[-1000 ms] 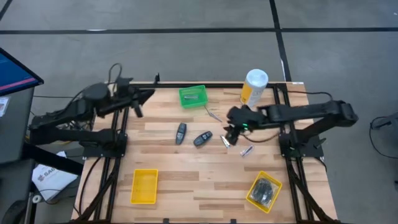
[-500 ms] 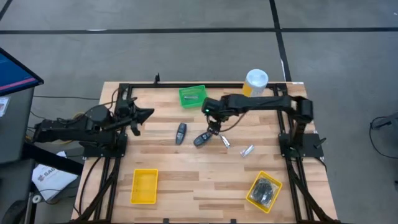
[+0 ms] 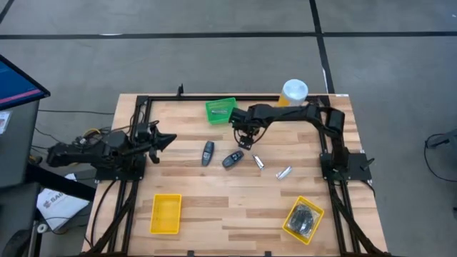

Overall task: Pick & Place Travel size toiletries
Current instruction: Put the silver nail cutter into the green bin

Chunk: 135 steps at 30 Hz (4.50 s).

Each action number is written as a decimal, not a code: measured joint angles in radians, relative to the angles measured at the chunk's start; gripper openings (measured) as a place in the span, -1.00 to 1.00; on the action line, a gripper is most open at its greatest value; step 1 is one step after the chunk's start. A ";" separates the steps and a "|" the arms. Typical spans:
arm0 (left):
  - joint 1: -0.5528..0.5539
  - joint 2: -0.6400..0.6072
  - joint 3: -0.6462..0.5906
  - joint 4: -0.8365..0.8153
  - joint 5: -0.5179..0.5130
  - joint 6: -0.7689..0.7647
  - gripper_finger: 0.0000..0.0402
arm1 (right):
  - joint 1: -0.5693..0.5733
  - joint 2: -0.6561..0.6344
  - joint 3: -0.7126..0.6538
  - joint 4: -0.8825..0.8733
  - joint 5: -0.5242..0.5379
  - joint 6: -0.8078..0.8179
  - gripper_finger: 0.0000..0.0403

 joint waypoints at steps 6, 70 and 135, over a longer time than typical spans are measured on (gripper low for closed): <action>0.000 -0.042 -0.051 0.022 0.001 -0.034 -1.00 | -0.049 0.000 -0.006 0.062 -0.050 -0.001 0.34; 0.000 -0.046 -0.138 0.155 0.013 -0.071 -1.00 | -0.056 -0.005 0.341 -0.025 -0.106 -0.014 -0.99; 0.000 -0.025 -0.138 0.171 0.027 -0.071 -1.00 | 0.275 -0.211 0.525 -0.712 -0.133 0.174 -0.01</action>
